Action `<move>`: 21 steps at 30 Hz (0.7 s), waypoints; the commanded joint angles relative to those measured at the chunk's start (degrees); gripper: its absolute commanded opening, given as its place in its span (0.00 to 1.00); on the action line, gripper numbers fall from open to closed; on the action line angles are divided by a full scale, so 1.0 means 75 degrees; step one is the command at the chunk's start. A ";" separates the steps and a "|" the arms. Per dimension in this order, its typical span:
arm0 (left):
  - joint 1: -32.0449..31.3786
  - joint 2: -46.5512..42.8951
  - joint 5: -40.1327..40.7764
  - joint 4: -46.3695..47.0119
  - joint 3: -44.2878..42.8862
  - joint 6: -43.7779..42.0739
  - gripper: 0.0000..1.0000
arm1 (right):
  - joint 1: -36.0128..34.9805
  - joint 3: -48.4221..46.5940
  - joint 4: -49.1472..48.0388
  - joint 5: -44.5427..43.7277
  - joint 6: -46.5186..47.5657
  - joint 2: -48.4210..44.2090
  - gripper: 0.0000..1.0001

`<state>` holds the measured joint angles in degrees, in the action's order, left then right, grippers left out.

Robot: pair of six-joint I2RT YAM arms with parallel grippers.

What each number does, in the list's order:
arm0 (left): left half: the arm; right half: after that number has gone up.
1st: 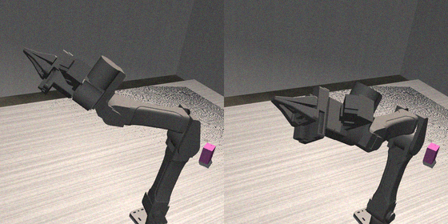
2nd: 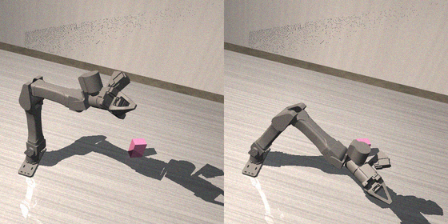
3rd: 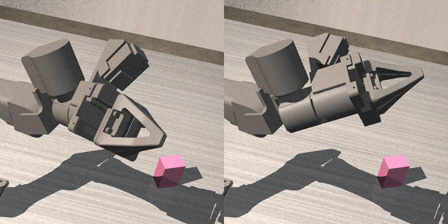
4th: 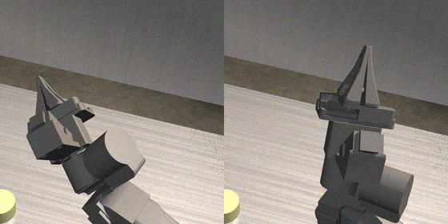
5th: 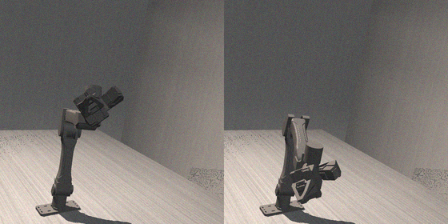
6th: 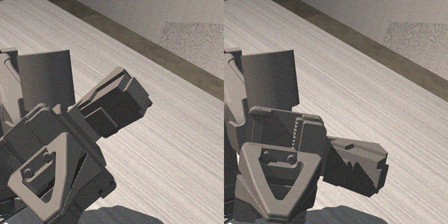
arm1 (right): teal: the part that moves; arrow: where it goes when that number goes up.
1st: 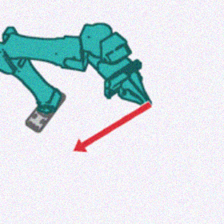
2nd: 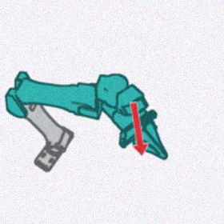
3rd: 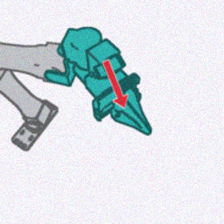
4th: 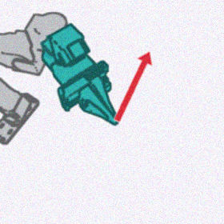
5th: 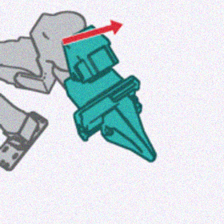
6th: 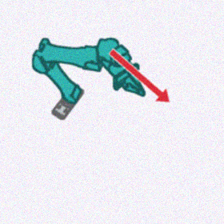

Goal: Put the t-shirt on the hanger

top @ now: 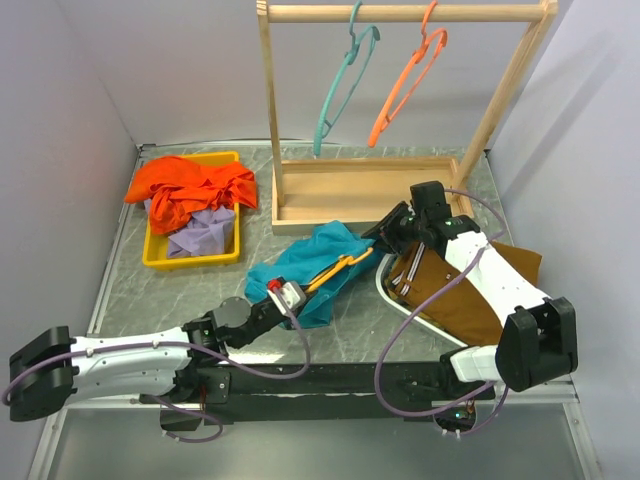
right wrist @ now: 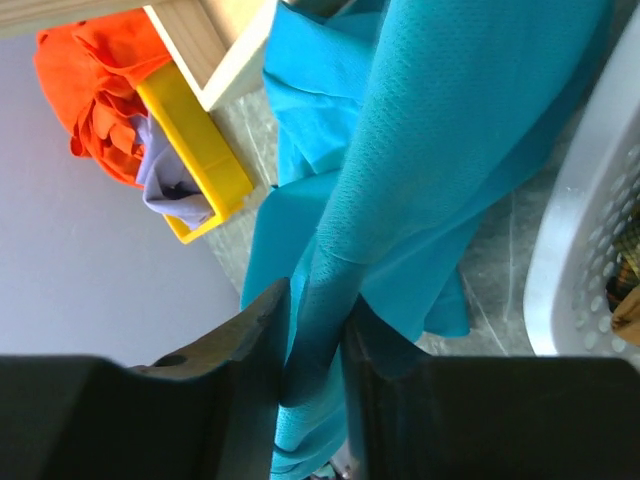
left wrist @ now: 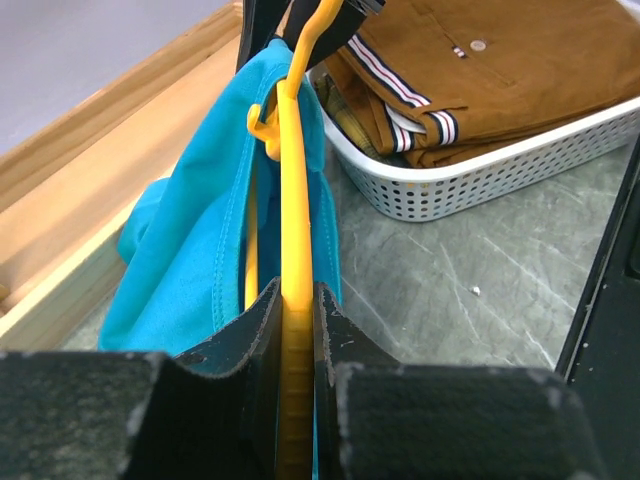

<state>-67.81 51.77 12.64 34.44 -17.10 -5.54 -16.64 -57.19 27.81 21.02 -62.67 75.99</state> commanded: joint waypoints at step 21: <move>-0.0486 0.0551 0.0330 0.0752 -0.0603 -0.0445 0.02 | -0.0148 -0.0730 0.0335 0.0374 0.0997 0.0767 0.48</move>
<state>-71.09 56.84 16.40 35.46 -19.53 -9.82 -16.80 -59.33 33.41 22.61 -55.61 80.66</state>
